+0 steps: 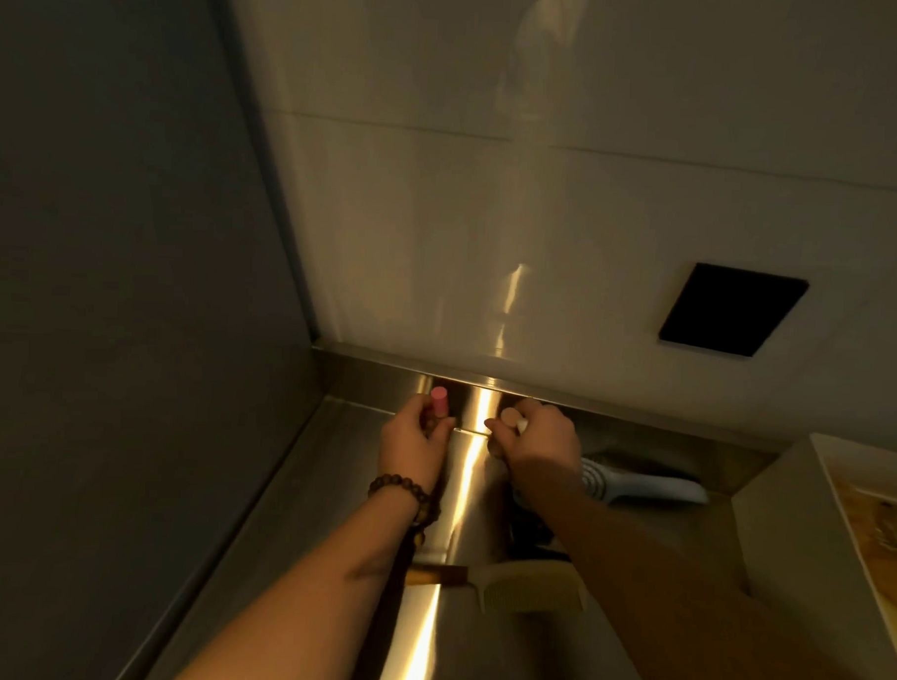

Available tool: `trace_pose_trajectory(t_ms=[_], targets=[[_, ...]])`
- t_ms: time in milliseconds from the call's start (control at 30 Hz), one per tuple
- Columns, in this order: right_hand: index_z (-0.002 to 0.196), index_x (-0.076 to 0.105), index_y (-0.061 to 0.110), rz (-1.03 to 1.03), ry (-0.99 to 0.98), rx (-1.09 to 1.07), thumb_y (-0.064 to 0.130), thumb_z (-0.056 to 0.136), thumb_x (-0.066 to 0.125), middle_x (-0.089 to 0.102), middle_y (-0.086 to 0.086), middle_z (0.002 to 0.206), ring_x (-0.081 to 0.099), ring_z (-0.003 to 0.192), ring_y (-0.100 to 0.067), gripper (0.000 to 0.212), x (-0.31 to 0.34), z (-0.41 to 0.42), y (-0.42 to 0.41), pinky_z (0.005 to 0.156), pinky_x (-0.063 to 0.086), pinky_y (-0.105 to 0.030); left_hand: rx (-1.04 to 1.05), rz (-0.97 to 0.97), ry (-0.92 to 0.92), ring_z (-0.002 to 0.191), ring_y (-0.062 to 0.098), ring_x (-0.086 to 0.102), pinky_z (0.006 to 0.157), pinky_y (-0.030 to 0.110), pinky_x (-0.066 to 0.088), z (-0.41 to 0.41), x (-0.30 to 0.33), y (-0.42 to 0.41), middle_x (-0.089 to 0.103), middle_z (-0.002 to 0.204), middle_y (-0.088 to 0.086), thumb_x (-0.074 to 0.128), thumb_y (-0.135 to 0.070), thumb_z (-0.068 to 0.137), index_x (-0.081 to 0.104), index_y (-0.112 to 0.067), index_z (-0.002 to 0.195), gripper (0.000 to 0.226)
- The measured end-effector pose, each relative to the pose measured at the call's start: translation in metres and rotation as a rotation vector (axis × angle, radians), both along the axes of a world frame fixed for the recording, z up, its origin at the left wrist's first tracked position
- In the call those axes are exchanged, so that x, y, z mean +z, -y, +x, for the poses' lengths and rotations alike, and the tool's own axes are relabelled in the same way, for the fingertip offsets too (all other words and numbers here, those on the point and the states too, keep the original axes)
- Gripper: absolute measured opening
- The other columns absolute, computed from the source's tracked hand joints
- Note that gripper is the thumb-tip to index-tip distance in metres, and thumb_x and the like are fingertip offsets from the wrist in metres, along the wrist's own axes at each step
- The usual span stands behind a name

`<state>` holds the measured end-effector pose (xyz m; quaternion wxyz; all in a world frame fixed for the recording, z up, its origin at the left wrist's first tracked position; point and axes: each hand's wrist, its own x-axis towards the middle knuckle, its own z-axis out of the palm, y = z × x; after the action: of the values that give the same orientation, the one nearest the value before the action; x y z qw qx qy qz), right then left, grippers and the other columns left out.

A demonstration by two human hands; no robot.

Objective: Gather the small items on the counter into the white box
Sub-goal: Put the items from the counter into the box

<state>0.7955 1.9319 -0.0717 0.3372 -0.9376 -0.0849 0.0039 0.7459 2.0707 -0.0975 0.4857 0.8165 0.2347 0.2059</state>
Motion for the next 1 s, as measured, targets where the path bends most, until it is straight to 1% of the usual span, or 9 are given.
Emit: trace_pose_trajectory(t_ms=[100, 167, 233, 367, 433, 600, 767, 900, 1000], targets=[[0.077, 0.066, 0.010, 0.410, -0.080, 0.067, 0.019, 0.081, 0.073, 0.073, -0.004, 0.076, 0.070, 0.075, -0.016, 0.012, 0.029, -0.013, 0.020, 0.074, 0.054, -0.029, -0.044, -0.041, 0.050, 0.069, -0.003, 0.056, 0.064, 0.008, 0.043, -0.004, 0.025, 0.010, 0.059, 0.073, -0.016, 0.072, -0.010, 0.078, 0.061, -0.024, 0.087, 0.020], [0.068, 0.061, 0.021, 0.495, -0.038, 0.108, 0.016, 0.080, 0.074, 0.069, 0.009, 0.065, 0.064, 0.062, 0.004, 0.019, 0.052, -0.023, 0.042, 0.063, 0.048, -0.011, -0.085, -0.050, 0.094, 0.069, -0.006, 0.056, 0.061, 0.003, 0.043, -0.005, 0.045, 0.023, 0.060, 0.073, -0.015, 0.073, -0.008, 0.077, 0.062, -0.022, 0.088, 0.020], [0.068, 0.057, 0.028, 0.473, 0.020, 0.118, 0.020, 0.080, 0.075, 0.063, 0.012, 0.068, 0.058, 0.063, 0.007, 0.022, 0.073, -0.031, 0.067, 0.058, 0.041, -0.004, -0.125, -0.065, 0.131, 0.069, -0.008, 0.056, 0.060, 0.001, 0.042, -0.007, 0.067, 0.042, 0.060, 0.073, -0.017, 0.074, -0.008, 0.076, 0.062, -0.022, 0.086, 0.022], [0.083, 0.063, 0.011, 0.503, 0.058, 0.094, 0.019, 0.081, 0.074, 0.064, 0.001, 0.077, 0.059, 0.069, -0.010, 0.014, 0.109, -0.047, 0.129, 0.061, 0.049, -0.024, -0.270, -0.024, 0.167, 0.071, -0.007, 0.055, 0.060, 0.001, 0.041, -0.012, 0.112, 0.089, 0.059, 0.075, -0.018, 0.073, -0.010, 0.078, 0.060, -0.024, 0.085, 0.021], [0.086, 0.063, 0.009, 0.522, 0.070, 0.073, 0.019, 0.082, 0.073, 0.065, -0.001, 0.078, 0.060, 0.070, -0.013, 0.015, 0.123, -0.055, 0.166, 0.055, 0.048, -0.023, -0.360, -0.019, 0.160, 0.071, -0.008, 0.056, 0.059, 0.004, 0.042, -0.016, 0.132, 0.120, 0.059, 0.078, -0.018, 0.072, -0.013, 0.079, 0.058, -0.028, 0.084, 0.021], [0.079, 0.061, 0.017, 0.498, 0.116, 0.012, 0.020, 0.083, 0.072, 0.065, 0.004, 0.072, 0.058, 0.058, 0.001, 0.012, 0.150, -0.075, 0.263, 0.053, 0.045, -0.017, -0.564, -0.041, 0.196, 0.074, -0.013, 0.058, 0.058, 0.006, 0.047, -0.033, 0.163, 0.203, 0.060, 0.088, -0.014, 0.071, -0.014, 0.081, 0.051, -0.040, 0.091, 0.034], [0.078, 0.062, 0.018, 0.358, 0.184, -0.049, 0.018, 0.081, 0.074, 0.063, 0.004, 0.075, 0.055, 0.062, -0.001, 0.012, 0.159, -0.099, 0.361, 0.054, 0.044, -0.010, -0.793, 0.021, 0.105, 0.093, 0.023, 0.062, 0.077, 0.039, 0.057, -0.047, 0.175, 0.285, 0.060, 0.104, 0.006, 0.070, -0.007, 0.079, 0.050, -0.027, 0.102, 0.036], [0.083, 0.066, 0.002, 0.311, 0.184, -0.104, 0.013, 0.079, 0.075, 0.067, -0.011, 0.080, 0.057, 0.061, -0.005, 0.015, 0.153, -0.113, 0.422, 0.057, 0.045, -0.017, -0.904, 0.152, 0.062, 0.097, 0.019, 0.059, 0.081, 0.034, 0.051, -0.055, 0.167, 0.343, 0.061, 0.103, 0.003, 0.069, -0.014, 0.081, 0.056, -0.017, 0.105, 0.027], [0.084, 0.067, 0.006, 0.293, 0.149, -0.126, 0.016, 0.078, 0.077, 0.063, -0.003, 0.069, 0.054, 0.048, 0.001, 0.015, 0.144, -0.121, 0.453, 0.051, 0.043, -0.016, -1.035, 0.212, -0.041, 0.097, 0.017, 0.058, 0.083, 0.032, 0.051, -0.058, 0.152, 0.373, 0.062, 0.106, 0.003, 0.069, -0.014, 0.081, 0.059, -0.011, 0.105, 0.027]])
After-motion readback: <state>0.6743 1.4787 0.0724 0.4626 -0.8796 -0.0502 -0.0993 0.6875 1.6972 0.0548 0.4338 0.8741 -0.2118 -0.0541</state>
